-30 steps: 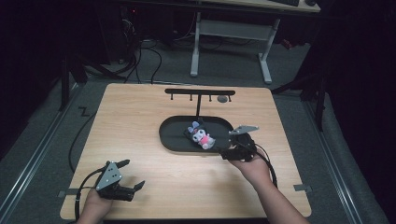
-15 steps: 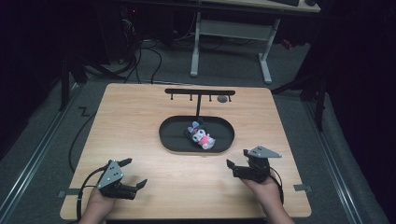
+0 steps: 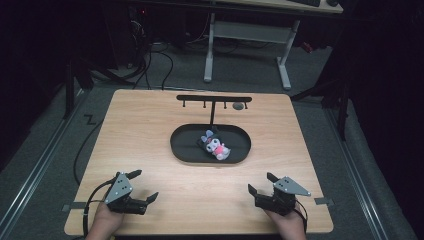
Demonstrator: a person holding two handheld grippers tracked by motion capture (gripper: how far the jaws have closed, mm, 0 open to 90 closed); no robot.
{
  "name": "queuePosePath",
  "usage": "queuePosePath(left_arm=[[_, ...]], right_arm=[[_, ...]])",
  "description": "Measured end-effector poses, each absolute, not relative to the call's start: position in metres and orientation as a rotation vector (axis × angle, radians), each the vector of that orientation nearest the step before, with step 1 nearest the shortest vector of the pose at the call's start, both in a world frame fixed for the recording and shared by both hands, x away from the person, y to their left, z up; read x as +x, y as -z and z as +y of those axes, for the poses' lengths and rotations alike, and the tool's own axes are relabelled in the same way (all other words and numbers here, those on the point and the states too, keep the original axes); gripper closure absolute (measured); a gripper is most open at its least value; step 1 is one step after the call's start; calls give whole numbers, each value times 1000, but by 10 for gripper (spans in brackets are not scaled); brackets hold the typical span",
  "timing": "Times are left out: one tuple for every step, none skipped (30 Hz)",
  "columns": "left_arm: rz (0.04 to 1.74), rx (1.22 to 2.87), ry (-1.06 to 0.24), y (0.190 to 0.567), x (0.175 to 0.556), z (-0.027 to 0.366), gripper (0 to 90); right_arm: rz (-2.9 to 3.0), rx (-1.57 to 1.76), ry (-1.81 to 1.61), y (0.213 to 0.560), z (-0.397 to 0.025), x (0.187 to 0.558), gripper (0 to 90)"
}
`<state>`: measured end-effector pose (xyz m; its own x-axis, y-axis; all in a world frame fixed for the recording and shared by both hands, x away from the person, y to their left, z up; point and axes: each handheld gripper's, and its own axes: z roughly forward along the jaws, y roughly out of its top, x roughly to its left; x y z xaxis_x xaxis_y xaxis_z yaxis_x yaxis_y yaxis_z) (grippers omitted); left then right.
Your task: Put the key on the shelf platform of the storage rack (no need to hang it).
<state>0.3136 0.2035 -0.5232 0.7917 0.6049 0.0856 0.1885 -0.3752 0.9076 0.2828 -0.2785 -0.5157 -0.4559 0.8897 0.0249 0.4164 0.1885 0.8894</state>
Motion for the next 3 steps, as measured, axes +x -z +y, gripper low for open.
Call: queuePosePath(left_arm=[[591,1949,-504,524,313,204,57],[588,1952,-503,524,312,205,57],[586,1955,-496,525,312,205,57]], right_arm=[[1956,1218,-1221,516,-278,284,159],[1950,1221,-1223,515,-278,285,159],[1938,1213,-1229,515,-278,286,159]])
